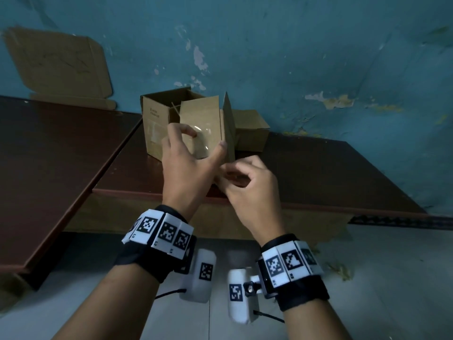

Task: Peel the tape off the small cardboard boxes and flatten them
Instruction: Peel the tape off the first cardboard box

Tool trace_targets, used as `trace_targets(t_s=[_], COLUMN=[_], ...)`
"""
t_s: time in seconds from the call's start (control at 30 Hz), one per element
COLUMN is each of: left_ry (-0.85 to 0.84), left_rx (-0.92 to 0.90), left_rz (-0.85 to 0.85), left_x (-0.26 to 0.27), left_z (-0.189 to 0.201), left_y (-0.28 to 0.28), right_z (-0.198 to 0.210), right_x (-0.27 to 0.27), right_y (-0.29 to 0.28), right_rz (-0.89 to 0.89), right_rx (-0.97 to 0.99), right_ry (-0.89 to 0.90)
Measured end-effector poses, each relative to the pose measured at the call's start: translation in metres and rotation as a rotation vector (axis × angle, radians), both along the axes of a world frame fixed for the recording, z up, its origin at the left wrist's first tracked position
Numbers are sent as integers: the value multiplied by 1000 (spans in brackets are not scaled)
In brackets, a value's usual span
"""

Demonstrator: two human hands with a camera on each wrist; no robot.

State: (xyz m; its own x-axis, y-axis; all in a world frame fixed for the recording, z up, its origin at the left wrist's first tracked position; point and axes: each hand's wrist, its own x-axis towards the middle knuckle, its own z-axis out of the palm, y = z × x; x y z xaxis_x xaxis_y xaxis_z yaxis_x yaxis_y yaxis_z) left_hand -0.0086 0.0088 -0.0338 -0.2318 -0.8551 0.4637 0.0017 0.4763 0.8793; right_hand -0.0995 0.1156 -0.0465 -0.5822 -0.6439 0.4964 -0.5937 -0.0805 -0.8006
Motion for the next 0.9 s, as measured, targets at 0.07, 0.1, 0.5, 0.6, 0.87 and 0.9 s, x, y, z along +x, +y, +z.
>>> trace_targets(t_s=[0.07, 0.1, 0.5, 0.6, 0.87, 0.9], left_ry=[-19, -31, -215, -215, -180, -178], left_rx=[-25, -30, -101, -124, -108, -103], left_rz=[-19, -35, -145, -118, -91, -83], left_x=[-1, -2, -5, -5, -4, -5], left_z=[-1, -2, -5, -7, -11, -11], left_y=[2, 2, 7, 7, 3, 3], right_z=[-5, -7, -2, -2, 1, 1], right_x=[2, 2, -4, -6, -10, -9], right_y=[-5, -7, -2, -1, 5, 5], right_rz=[-56, -89, -216, -180, 3, -3], right_rx=[17, 18, -2, 7, 65, 60], right_ry=[56, 94, -54, -62, -117, -82])
